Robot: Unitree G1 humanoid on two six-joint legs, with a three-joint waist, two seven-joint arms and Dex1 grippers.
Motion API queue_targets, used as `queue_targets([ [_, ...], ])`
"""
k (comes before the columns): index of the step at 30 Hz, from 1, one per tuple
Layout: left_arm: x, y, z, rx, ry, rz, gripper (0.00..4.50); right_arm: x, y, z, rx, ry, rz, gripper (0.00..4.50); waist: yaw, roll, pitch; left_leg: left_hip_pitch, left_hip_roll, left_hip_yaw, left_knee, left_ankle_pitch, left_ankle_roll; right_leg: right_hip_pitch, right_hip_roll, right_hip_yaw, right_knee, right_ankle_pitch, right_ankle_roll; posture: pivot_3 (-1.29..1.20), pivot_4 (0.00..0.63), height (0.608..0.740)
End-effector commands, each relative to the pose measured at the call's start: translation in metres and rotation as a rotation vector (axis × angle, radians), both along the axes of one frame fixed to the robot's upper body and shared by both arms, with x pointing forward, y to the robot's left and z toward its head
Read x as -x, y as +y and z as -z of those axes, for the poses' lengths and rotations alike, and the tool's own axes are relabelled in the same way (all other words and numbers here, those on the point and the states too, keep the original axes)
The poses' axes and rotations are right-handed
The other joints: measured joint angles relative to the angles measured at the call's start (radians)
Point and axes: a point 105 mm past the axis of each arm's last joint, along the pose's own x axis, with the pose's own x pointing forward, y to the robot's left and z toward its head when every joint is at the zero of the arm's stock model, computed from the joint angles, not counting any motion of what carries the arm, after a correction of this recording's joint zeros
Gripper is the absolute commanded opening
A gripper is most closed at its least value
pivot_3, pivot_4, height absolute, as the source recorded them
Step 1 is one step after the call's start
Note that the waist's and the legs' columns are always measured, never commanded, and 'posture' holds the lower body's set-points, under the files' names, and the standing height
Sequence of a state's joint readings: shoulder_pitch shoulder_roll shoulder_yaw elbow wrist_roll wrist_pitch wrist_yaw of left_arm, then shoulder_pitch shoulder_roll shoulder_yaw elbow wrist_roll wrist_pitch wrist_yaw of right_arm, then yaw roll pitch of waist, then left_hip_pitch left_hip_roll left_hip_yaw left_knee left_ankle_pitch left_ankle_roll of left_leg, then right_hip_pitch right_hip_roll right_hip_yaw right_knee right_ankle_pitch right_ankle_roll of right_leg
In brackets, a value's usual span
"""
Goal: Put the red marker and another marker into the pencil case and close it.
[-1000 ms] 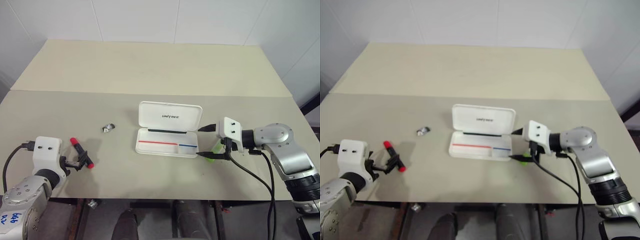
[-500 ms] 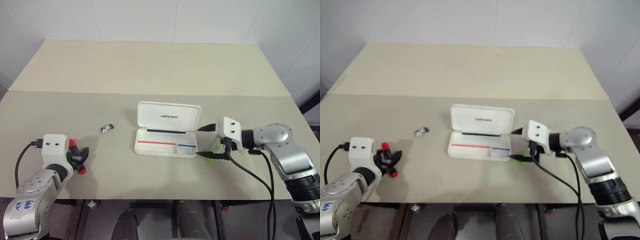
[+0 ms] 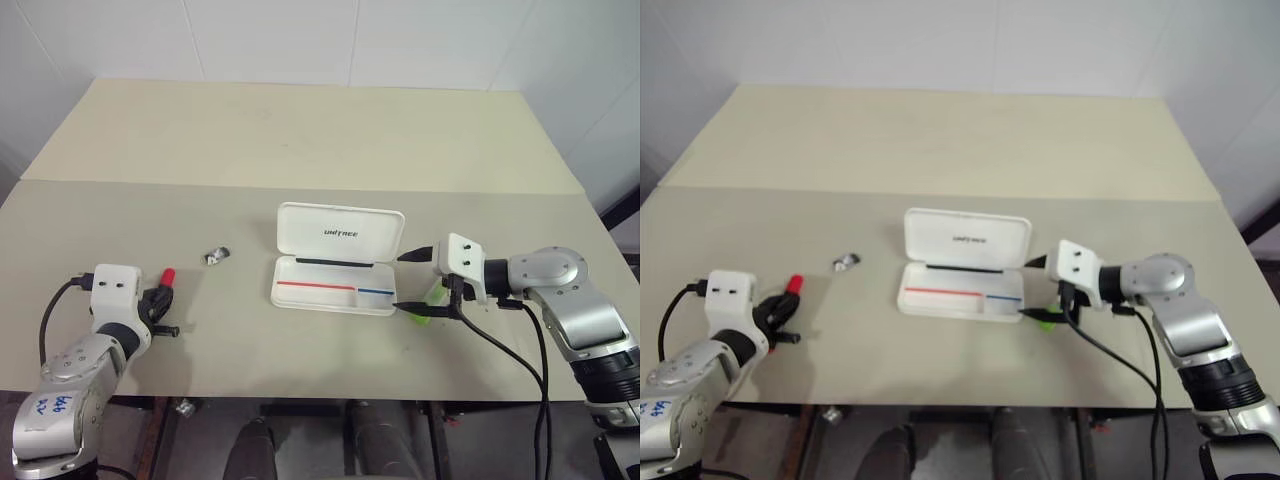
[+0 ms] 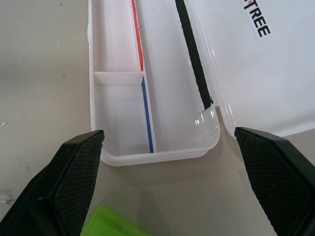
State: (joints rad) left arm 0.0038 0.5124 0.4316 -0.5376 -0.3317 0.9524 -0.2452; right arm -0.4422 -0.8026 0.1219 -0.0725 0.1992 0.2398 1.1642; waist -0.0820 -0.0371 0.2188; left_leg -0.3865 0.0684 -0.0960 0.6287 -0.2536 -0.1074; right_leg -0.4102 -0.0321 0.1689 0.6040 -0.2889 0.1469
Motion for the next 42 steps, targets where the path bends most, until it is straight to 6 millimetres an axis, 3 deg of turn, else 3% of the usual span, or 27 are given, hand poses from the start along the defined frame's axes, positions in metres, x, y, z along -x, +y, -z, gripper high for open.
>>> queue_targets([
  [1, -0.007, -0.010, -0.040, -0.024, -0.123, 0.139, 0.62, 0.005, -0.005, -0.011, -0.003, -0.039, 0.000, 4.50, 0.002, 0.000, 0.000, 0.000, 0.000, 0.000, 0.000, 0.000, 0.000, 0.000, 0.000, 0.000, -0.001, 0.000, 0.000, 0.00, 0.150, 0.740],
  [6, -0.011, -0.027, -0.078, -0.043, -0.202, 0.348, 0.62, 0.013, -0.002, -0.013, -0.082, -0.024, -0.012, 4.50, -0.001, 0.000, 0.000, -0.001, 0.000, 0.000, -0.002, -0.001, -0.001, -0.001, 0.000, 0.000, -0.001, 0.000, 0.000, 0.00, 0.150, 0.740],
  [9, -0.011, -0.054, -0.108, -0.043, -0.317, 0.575, 0.62, 0.022, 0.005, -0.021, -0.216, -0.016, -0.038, 4.50, -0.001, 0.000, 0.000, 0.000, 0.000, 0.000, -0.004, -0.001, -0.001, -0.001, 0.000, 0.000, -0.001, -0.001, 0.001, 0.00, 0.150, 0.740],
  [12, -0.014, -0.070, -0.119, -0.072, -0.333, 0.719, 0.62, 0.027, 0.006, -0.026, -0.287, -0.014, -0.036, 4.50, -0.001, 0.000, 0.000, -0.001, 0.000, 0.000, -0.004, -0.001, -0.001, -0.001, 0.000, 0.000, -0.001, -0.001, 0.001, 0.00, 0.150, 0.740],
  [19, -0.017, -0.113, -0.111, -0.192, -0.222, 1.061, 0.62, 0.032, -0.001, -0.020, -0.285, -0.026, 0.030, 4.50, 0.002, 0.000, 0.000, -0.001, 0.000, 0.000, -0.004, -0.001, 0.000, -0.001, 0.000, 0.000, -0.001, -0.001, 0.001, 0.00, 0.150, 0.740],
  [23, -0.028, -0.147, -0.093, -0.226, -0.106, 1.270, 0.62, 0.038, -0.004, -0.018, -0.297, -0.038, 0.083, 4.50, 0.006, 0.000, 0.001, -0.001, 0.000, 0.000, -0.004, -0.001, 0.000, -0.001, 0.000, 0.000, -0.001, -0.001, 0.001, 0.00, 0.150, 0.740],
  [33, -0.074, -0.215, -0.085, -0.380, -0.055, 1.420, 0.62, 0.050, -0.011, -0.015, -0.315, -0.069, 0.207, 4.50, 0.027, 0.001, 0.001, -0.002, 0.000, 0.000, -0.002, -0.001, 0.001, -0.002, 0.000, 0.000, 0.001, -0.001, 0.002, 0.00, 0.150, 0.740],
  [42, -0.071, -0.246, -0.075, -0.404, 0.008, 1.497, 0.62, 0.059, -0.012, -0.012, -0.329, -0.077, 0.272, 4.50, 0.028, 0.001, 0.001, -0.002, 0.000, 0.000, -0.002, -0.002, 0.002, -0.002, 0.000, 0.001, 0.002, -0.001, 0.004, 0.00, 0.150, 0.740],
])
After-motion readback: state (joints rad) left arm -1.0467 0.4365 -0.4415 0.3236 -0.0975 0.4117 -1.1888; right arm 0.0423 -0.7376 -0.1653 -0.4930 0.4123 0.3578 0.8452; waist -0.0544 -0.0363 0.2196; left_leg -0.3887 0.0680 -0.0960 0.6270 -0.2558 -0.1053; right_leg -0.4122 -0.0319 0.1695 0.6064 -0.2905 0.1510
